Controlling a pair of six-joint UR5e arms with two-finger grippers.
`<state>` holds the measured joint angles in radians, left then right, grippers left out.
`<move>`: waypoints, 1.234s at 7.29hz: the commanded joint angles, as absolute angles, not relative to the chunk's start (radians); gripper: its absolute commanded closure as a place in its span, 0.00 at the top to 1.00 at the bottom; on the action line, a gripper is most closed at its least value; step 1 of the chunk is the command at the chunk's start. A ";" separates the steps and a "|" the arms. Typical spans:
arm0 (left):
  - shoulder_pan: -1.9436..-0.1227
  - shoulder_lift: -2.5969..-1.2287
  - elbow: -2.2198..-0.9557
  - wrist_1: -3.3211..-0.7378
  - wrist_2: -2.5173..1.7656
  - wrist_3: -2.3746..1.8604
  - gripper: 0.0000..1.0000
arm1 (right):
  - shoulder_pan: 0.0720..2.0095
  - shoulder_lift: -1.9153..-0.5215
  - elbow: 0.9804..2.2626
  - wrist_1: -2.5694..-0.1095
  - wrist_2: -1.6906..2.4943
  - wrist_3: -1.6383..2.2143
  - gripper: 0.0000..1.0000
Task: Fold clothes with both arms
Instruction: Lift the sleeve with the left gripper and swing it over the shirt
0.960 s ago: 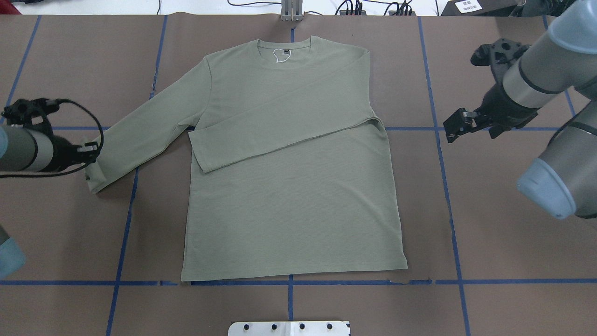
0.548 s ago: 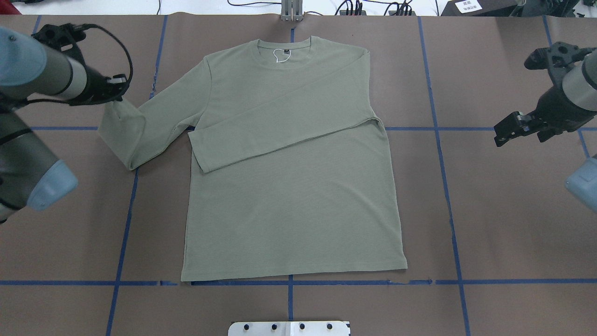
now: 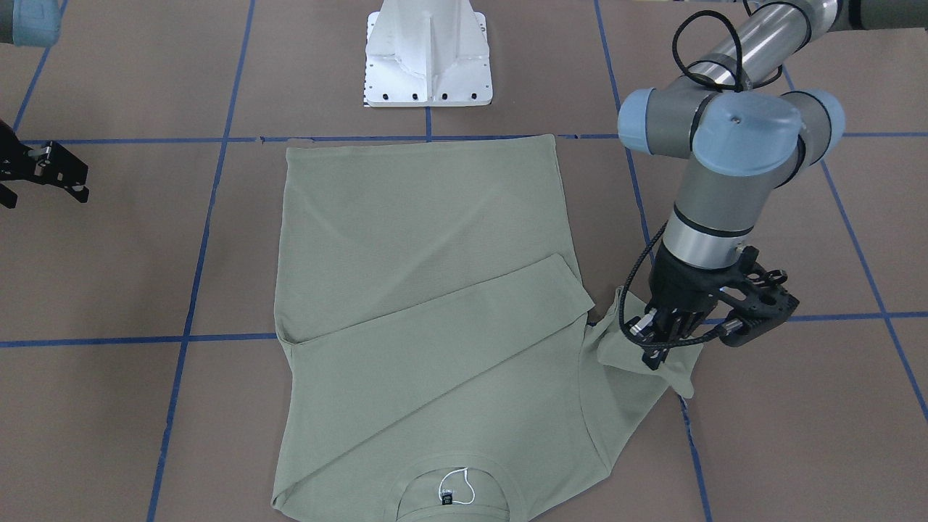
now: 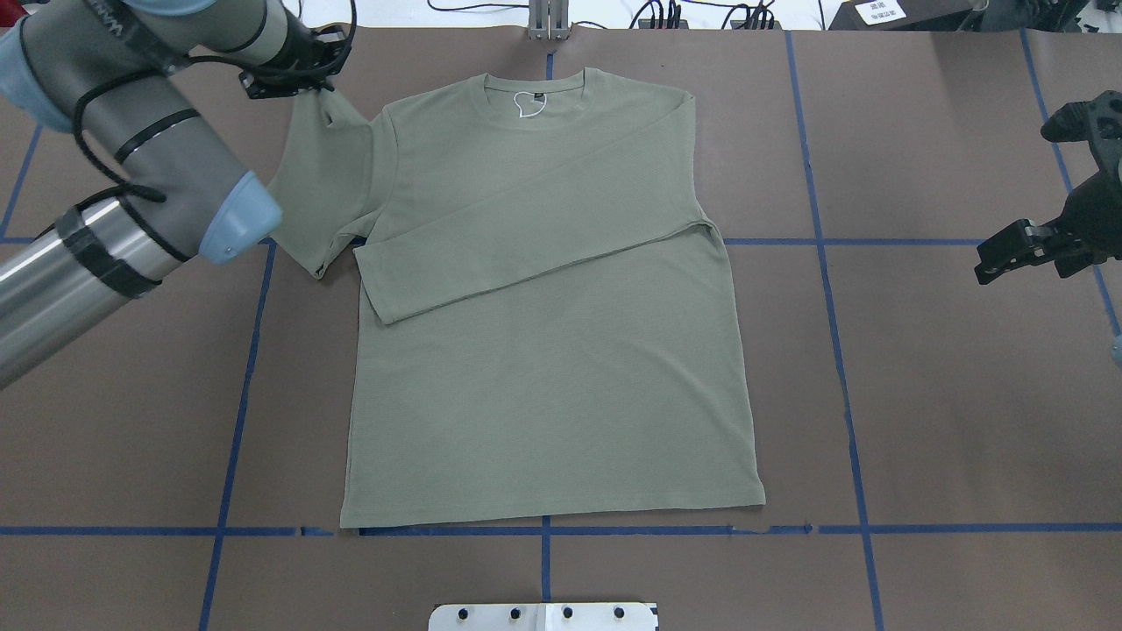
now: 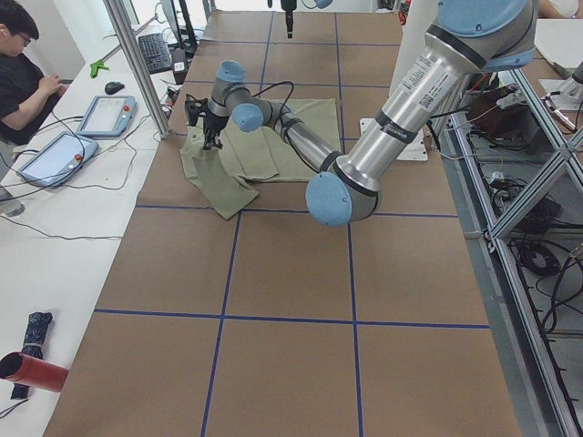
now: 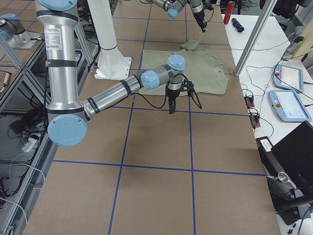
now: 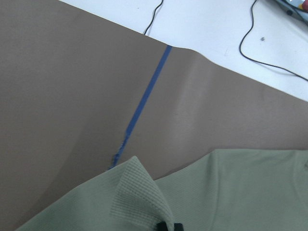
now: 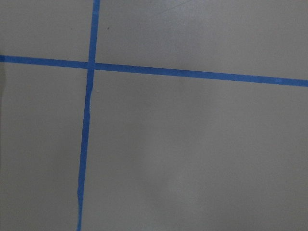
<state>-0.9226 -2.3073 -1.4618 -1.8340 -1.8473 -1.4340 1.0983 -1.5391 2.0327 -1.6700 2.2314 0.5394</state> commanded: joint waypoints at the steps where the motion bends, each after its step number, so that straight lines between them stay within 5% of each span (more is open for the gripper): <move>1: -0.841 -2.490 -1.335 -1.832 -1.870 -1.532 0.00 | 1.106 -1.546 2.014 -1.669 2.230 0.540 1.00; 6: -0.655 -2.744 -1.180 -1.827 -1.800 -1.598 0.00 | 1.115 -1.545 1.964 -1.667 2.229 0.543 1.00; 9: -0.557 -2.778 -1.143 -1.828 -1.750 -1.614 0.00 | 1.117 -1.543 1.957 -1.667 2.229 0.545 1.00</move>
